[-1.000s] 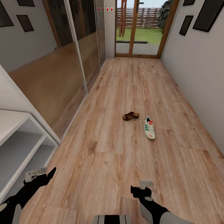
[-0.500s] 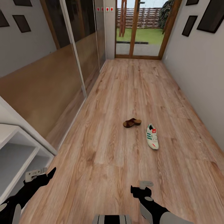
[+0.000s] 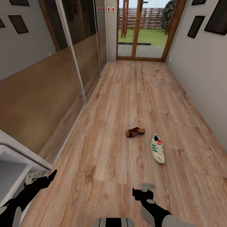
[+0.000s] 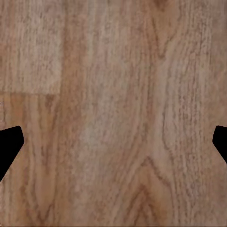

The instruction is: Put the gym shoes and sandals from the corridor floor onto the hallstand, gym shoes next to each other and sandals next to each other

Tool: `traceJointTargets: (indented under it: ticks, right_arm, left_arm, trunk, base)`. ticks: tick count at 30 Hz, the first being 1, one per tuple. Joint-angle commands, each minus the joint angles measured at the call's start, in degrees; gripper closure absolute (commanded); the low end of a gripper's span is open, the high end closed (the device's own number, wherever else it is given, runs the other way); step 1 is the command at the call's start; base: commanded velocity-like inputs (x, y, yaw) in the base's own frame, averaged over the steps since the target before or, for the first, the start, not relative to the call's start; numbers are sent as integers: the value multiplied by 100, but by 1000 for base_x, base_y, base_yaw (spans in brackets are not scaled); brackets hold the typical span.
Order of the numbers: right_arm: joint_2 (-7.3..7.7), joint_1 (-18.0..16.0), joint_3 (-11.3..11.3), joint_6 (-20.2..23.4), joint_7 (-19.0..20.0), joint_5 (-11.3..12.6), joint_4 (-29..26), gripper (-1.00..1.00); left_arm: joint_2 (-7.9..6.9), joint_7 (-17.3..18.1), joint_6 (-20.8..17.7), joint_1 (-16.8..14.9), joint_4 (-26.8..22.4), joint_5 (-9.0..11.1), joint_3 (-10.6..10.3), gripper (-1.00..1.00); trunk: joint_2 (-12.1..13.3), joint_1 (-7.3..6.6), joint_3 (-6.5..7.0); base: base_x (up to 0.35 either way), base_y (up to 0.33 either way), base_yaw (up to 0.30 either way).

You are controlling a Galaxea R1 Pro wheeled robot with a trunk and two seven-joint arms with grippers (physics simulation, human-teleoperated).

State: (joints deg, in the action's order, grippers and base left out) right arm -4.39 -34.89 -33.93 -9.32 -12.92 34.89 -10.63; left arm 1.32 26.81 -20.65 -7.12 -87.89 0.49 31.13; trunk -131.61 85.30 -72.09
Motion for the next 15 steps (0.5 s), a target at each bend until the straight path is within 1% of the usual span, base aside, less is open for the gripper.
traceJointTargets:
  ticks: [1,6,15]
  right_arm:
    - [0,0,0,0,0,0,0,-100]
    - [0,0,0,0,0,0,0,-100]
    - [0,0,0,0,0,0,0,-100]
  left_arm:
    - [0,0,0,0,0,3,1,-100]
    - [0,0,0,0,0,10,-1,-100]
    - [0,0,0,0,0,14,-1,-100]
  trunk:
    - [0,0,0]
    - [0,0,0]
    - [0,0,0]
  base:
    - [332,0,0]
    - [332,-20,0]
    - [332,-65,0]
